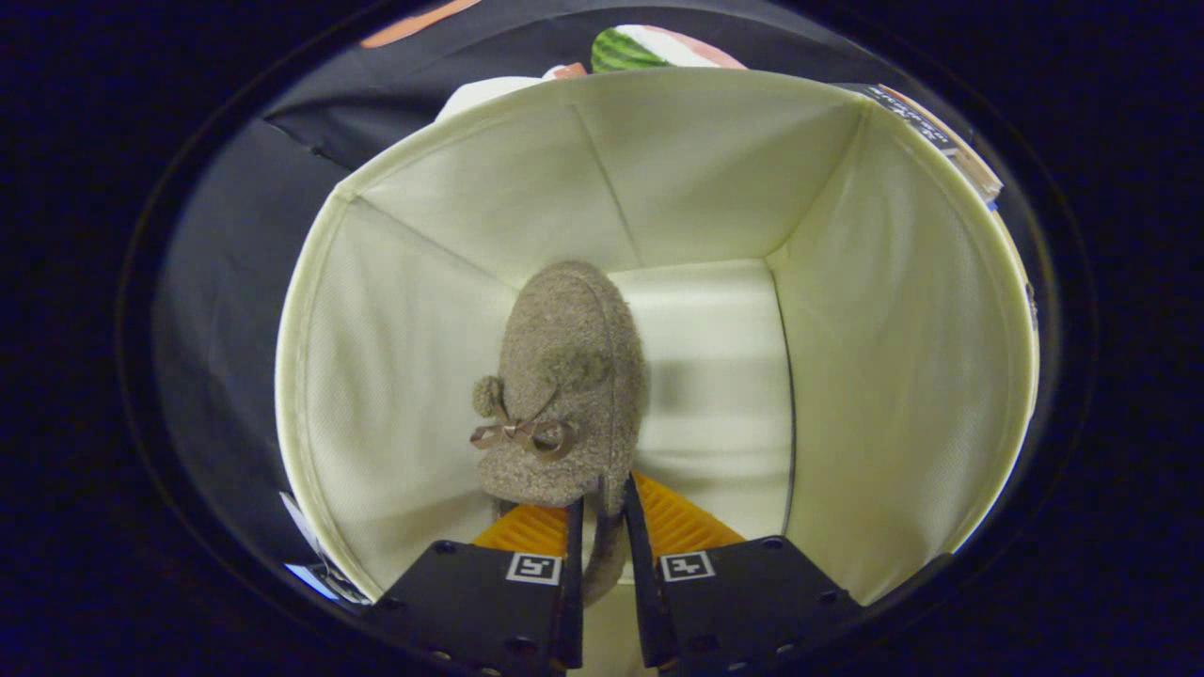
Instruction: Open the storage box then place both shoes into the box .Put the left shoe in first, then the right shoe, with the right side of both shoes facing outward in a uniform manner.
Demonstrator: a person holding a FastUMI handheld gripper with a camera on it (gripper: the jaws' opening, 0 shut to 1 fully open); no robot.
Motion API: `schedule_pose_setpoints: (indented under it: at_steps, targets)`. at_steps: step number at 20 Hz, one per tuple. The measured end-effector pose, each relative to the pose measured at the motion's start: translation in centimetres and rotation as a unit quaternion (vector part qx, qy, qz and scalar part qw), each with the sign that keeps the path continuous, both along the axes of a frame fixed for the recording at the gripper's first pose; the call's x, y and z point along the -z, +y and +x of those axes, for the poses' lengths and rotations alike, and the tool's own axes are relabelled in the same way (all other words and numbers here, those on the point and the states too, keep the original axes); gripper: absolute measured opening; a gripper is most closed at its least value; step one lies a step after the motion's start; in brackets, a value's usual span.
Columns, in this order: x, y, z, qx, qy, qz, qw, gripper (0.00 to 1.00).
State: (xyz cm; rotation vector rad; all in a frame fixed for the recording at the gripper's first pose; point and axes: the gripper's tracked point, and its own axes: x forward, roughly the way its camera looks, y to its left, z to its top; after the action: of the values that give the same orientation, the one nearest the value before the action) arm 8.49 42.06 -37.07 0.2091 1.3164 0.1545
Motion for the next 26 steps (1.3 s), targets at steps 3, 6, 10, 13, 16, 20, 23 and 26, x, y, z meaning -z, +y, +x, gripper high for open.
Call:
schedule_pose_setpoints:
  at_steps: [3,6,10,13,16,20,23,26]
  targets:
    - [-3.5,0.3,-1.2,-0.03,-0.011,0.042,0.999,0.55]
    - [-7.3,-0.8,-2.7,-0.08,-0.04,0.063,0.994,0.8]
    - [-12.3,-3.6,-4.3,-0.108,-0.068,0.097,0.987,0.95]
    - [-15.4,-8.0,-4.5,-0.11,-0.092,0.107,0.984,0.95]
    - [-16.1,-14.4,-3.1,-0.095,-0.117,0.097,0.984,0.95]
    - [-15.3,-25.0,-0.2,-0.042,-0.134,0.067,0.988,0.96]
    - [-12.1,-33.6,2.4,-0.005,-0.138,0.018,0.99,0.96]
    - [-8.0,-41.4,3.8,0.025,-0.109,-0.047,0.993,0.97]
